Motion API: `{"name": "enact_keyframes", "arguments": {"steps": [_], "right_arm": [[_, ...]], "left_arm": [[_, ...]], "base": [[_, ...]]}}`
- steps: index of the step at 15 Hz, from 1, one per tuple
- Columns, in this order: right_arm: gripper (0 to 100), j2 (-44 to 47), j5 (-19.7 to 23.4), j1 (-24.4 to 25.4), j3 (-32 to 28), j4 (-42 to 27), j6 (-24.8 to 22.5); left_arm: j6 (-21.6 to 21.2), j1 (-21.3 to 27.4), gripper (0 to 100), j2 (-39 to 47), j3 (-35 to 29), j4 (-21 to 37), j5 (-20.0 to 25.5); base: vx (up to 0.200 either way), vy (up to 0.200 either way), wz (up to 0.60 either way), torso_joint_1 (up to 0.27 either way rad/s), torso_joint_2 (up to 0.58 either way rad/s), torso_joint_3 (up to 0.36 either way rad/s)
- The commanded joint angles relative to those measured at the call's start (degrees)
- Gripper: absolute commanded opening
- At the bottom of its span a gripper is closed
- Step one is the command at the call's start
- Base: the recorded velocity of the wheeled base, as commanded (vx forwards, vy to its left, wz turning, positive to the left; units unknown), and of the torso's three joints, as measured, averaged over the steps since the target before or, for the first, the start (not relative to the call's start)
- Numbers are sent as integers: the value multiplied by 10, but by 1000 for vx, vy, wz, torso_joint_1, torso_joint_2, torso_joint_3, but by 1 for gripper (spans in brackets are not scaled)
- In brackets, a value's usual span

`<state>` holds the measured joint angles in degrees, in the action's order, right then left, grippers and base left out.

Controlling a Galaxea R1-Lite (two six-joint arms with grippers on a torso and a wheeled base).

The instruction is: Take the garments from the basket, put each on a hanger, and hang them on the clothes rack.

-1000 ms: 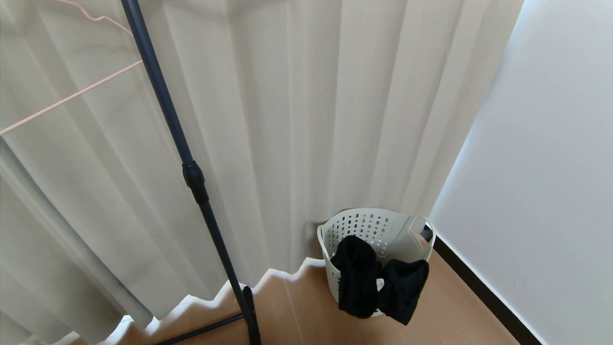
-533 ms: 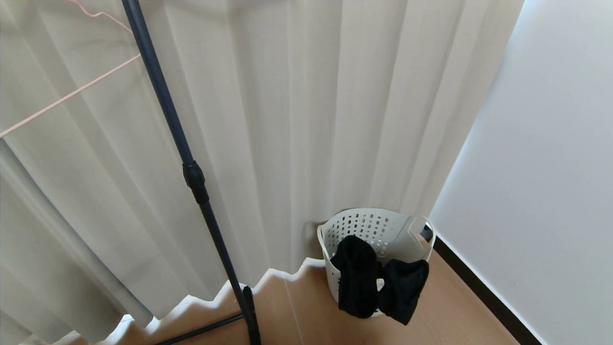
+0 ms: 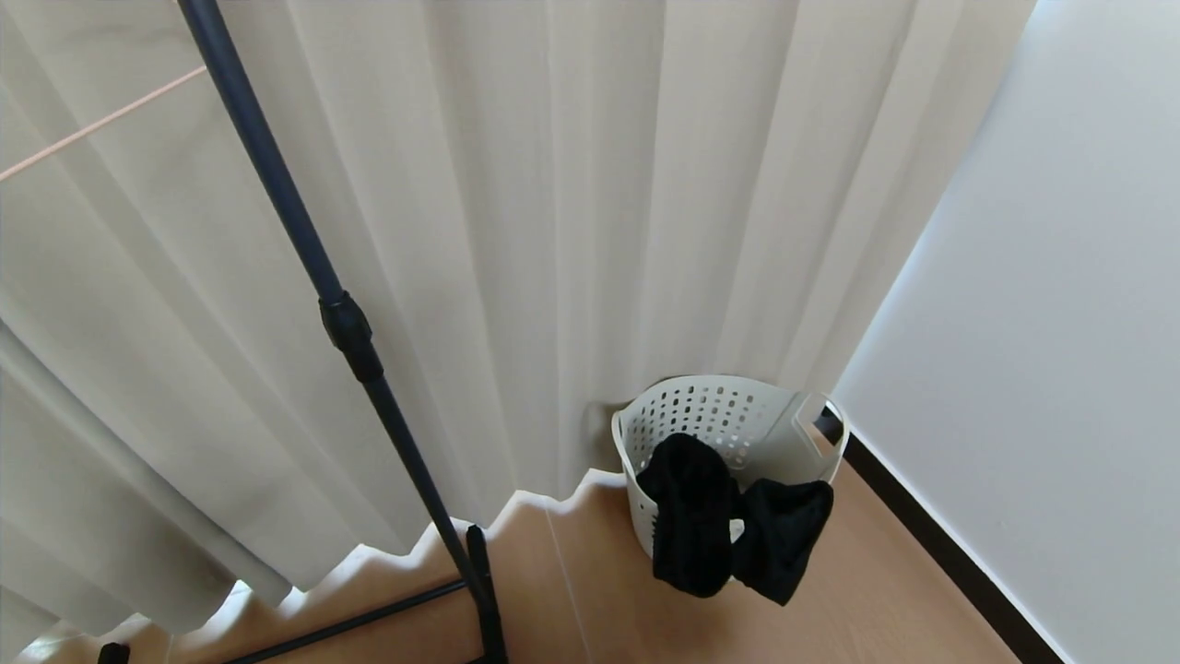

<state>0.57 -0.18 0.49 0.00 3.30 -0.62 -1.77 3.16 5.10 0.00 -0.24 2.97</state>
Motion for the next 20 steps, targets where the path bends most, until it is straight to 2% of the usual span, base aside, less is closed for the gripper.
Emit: {"name": "enact_keyframes", "arguments": {"steps": [1,20], "right_arm": [[100,0,0,0,0,0,0],[100,0,0,0,0,0,1]], "left_arm": [[0,0,100,0,0,0,0],[2,-1,100,0,0,0,-1]], "base": [[0,0,0,-2,-2,-198],[0,0,0,2,2,-193]]}}
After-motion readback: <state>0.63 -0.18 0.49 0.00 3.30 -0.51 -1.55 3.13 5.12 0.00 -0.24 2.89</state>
